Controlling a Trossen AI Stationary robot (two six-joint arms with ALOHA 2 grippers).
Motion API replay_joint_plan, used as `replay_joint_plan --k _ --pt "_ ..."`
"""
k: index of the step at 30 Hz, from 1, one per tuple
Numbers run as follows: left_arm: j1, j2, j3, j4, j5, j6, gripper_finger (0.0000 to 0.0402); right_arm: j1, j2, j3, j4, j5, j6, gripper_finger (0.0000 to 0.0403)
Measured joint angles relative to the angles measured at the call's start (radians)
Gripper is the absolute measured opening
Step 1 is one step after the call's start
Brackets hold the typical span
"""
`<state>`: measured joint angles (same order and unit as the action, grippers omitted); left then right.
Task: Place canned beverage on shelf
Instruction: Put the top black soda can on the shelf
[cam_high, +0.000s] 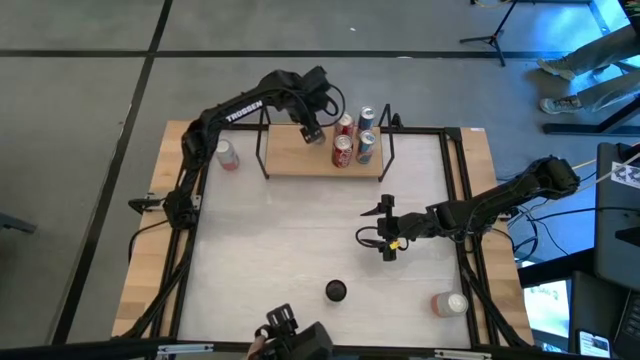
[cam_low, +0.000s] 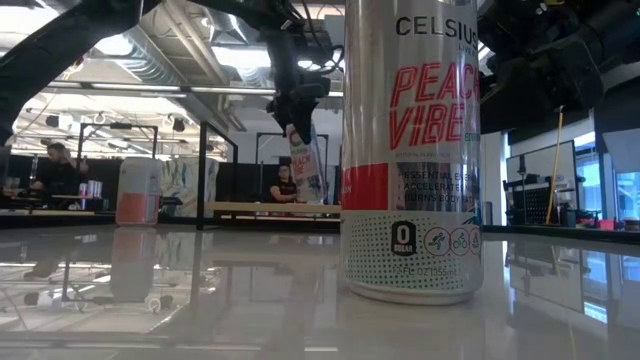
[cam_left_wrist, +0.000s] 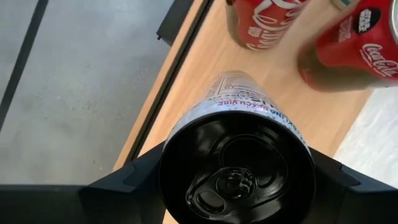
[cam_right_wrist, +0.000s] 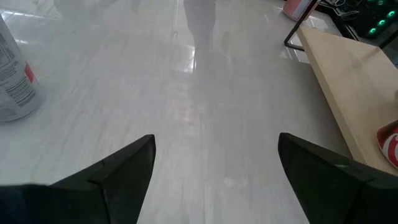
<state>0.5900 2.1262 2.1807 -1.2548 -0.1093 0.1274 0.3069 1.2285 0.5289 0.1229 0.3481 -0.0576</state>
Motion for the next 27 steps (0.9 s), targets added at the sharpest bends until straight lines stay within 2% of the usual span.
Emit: replay_joint_plan --k 18,27 --pt "0.0 0.003 -0.001 0.064 0.015 0.024 0.0247 0.0 0.0 0.0 -0.007 0.0 0.0 0.0337" --pt "0.0 0.003 -0.001 0.062 0.014 0.034 0.0272 0.0 0.0 0.0 -0.012 0.0 0.0 0.0337"
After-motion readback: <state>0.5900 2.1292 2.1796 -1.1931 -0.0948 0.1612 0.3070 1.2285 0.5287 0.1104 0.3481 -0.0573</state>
